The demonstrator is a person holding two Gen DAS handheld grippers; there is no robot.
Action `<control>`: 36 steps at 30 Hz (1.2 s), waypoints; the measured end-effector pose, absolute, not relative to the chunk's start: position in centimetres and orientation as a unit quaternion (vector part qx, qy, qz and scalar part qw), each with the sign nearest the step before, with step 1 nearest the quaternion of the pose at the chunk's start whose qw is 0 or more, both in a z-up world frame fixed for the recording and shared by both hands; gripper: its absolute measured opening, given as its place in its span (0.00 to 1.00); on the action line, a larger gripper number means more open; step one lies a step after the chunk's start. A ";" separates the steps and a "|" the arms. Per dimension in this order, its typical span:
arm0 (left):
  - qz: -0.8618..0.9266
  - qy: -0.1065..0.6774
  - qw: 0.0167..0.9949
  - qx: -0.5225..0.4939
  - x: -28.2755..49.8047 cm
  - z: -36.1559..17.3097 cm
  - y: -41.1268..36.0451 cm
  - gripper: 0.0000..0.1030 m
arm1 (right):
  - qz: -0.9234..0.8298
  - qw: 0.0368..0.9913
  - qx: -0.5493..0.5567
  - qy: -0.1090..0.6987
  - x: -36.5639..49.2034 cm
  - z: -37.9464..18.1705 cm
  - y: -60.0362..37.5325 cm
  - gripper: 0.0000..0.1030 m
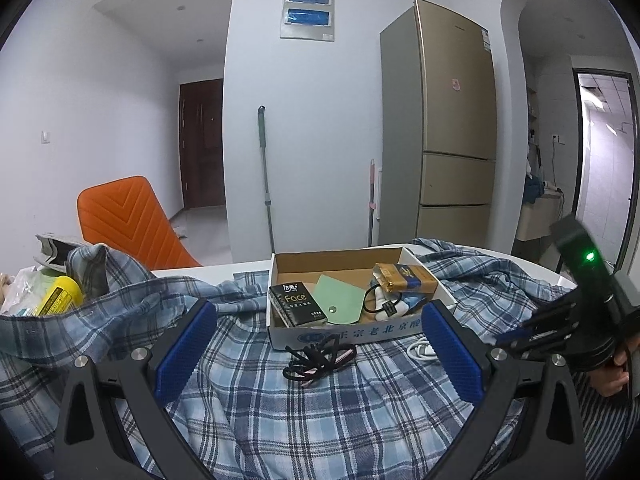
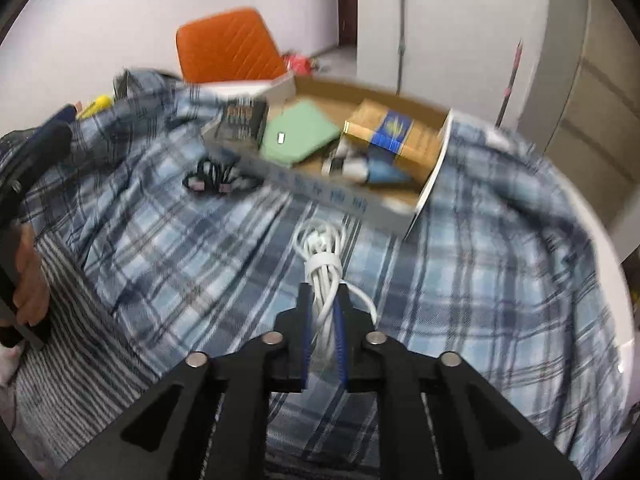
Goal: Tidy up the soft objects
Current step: 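Close the right gripper on the white cable's strap and lift it, then grasp the black cable with the left gripper while the right gripper holds the white cable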
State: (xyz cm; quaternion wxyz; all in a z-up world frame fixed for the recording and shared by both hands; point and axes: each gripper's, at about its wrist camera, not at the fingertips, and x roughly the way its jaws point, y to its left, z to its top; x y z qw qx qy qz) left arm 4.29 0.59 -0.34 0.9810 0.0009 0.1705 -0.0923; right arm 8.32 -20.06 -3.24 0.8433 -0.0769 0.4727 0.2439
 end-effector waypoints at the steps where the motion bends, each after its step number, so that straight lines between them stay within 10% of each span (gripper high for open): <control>1: -0.093 0.171 0.981 0.001 4.3 -0.4 0.6 1.00 | 0.246 0.837 -0.071 0.483 8.5 -3.7 -20.1 0.31; 9: -0.100 0.163 0.981 0.009 3.9 -0.3 0.3 1.00 | 0.240 0.835 -0.098 0.485 9.6 -4.4 -19.1 0.42; 19: -0.104 0.165 0.981 0.011 3.9 -0.3 0.1 1.00 | 0.235 0.821 -0.117 0.507 11.5 -6.0 -18.1 0.22; 36: -0.135 0.337 0.930 0.055 9.9 -2.3 -2.1 0.87 | 0.267 0.882 -0.032 0.388 9.0 -2.0 -20.8 0.21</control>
